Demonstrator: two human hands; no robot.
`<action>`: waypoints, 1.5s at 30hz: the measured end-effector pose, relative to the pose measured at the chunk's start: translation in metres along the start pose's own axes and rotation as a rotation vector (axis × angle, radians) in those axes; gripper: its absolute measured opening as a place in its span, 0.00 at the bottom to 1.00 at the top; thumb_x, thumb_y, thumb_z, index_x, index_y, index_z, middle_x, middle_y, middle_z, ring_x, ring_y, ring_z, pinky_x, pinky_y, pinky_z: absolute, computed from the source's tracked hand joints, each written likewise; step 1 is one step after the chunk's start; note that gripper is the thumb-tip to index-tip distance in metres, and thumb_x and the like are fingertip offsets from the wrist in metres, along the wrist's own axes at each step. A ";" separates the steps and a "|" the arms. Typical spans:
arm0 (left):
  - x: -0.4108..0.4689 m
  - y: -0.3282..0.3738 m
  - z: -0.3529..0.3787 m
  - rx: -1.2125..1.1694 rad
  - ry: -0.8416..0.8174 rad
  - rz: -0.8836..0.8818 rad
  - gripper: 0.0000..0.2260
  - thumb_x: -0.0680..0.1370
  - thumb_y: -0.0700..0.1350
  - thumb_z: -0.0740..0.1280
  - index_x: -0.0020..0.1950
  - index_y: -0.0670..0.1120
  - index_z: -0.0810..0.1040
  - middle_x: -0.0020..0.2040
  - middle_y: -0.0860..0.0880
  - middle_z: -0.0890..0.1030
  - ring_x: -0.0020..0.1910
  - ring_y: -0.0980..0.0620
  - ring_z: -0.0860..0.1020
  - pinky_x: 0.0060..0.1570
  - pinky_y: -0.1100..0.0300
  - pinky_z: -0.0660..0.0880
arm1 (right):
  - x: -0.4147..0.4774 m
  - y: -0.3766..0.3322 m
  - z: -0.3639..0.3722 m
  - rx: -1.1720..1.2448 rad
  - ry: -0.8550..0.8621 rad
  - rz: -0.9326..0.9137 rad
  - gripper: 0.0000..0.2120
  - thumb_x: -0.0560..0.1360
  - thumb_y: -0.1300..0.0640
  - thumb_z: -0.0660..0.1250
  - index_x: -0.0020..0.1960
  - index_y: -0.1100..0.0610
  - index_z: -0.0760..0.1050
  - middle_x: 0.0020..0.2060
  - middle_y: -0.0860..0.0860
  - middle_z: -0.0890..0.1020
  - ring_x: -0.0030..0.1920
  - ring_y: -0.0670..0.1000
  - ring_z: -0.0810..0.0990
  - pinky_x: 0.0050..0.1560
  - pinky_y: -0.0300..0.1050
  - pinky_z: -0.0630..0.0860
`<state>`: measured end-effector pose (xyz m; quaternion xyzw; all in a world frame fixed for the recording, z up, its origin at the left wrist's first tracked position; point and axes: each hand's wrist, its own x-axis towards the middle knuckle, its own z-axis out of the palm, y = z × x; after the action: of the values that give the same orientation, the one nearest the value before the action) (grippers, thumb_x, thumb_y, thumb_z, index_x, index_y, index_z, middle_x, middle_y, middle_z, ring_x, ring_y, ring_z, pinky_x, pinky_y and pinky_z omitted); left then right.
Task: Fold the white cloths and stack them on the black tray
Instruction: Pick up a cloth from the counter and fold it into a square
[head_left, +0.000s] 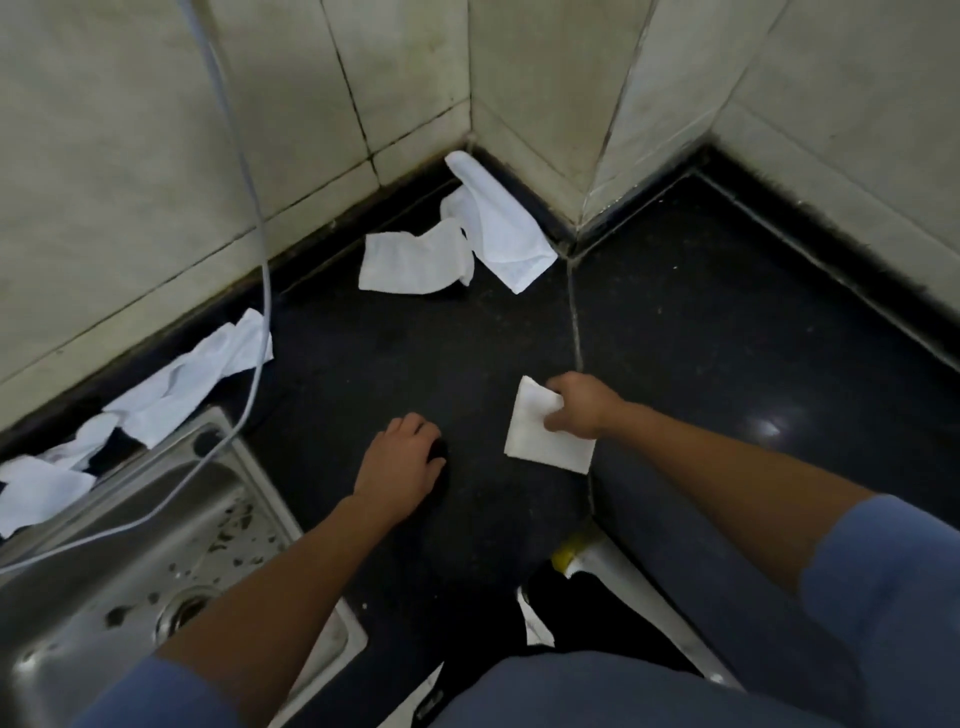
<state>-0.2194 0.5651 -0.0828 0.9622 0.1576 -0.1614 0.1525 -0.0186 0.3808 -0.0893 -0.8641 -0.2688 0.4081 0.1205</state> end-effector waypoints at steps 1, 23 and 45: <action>0.006 0.002 -0.004 0.004 0.001 0.018 0.16 0.78 0.51 0.65 0.64 0.48 0.72 0.62 0.48 0.72 0.60 0.49 0.72 0.58 0.54 0.72 | -0.012 0.006 -0.001 0.032 0.041 -0.012 0.09 0.70 0.54 0.71 0.48 0.53 0.76 0.46 0.51 0.79 0.47 0.53 0.79 0.45 0.49 0.77; -0.068 0.420 0.049 0.264 -0.036 1.024 0.14 0.78 0.48 0.63 0.63 0.48 0.73 0.57 0.48 0.78 0.54 0.46 0.78 0.50 0.53 0.76 | -0.476 0.265 0.141 0.051 0.859 0.669 0.16 0.79 0.41 0.57 0.50 0.53 0.72 0.47 0.50 0.81 0.46 0.58 0.79 0.40 0.49 0.71; -0.401 0.868 0.278 0.409 -0.221 1.852 0.09 0.78 0.50 0.61 0.55 0.48 0.76 0.51 0.49 0.78 0.50 0.46 0.78 0.46 0.52 0.75 | -0.910 0.463 0.369 0.194 1.132 1.382 0.12 0.80 0.45 0.59 0.52 0.52 0.74 0.51 0.51 0.80 0.53 0.56 0.78 0.41 0.46 0.66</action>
<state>-0.3460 -0.4172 0.0210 0.6921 -0.7133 -0.0910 0.0624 -0.6083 -0.5182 0.0597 -0.8908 0.4465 -0.0766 0.0348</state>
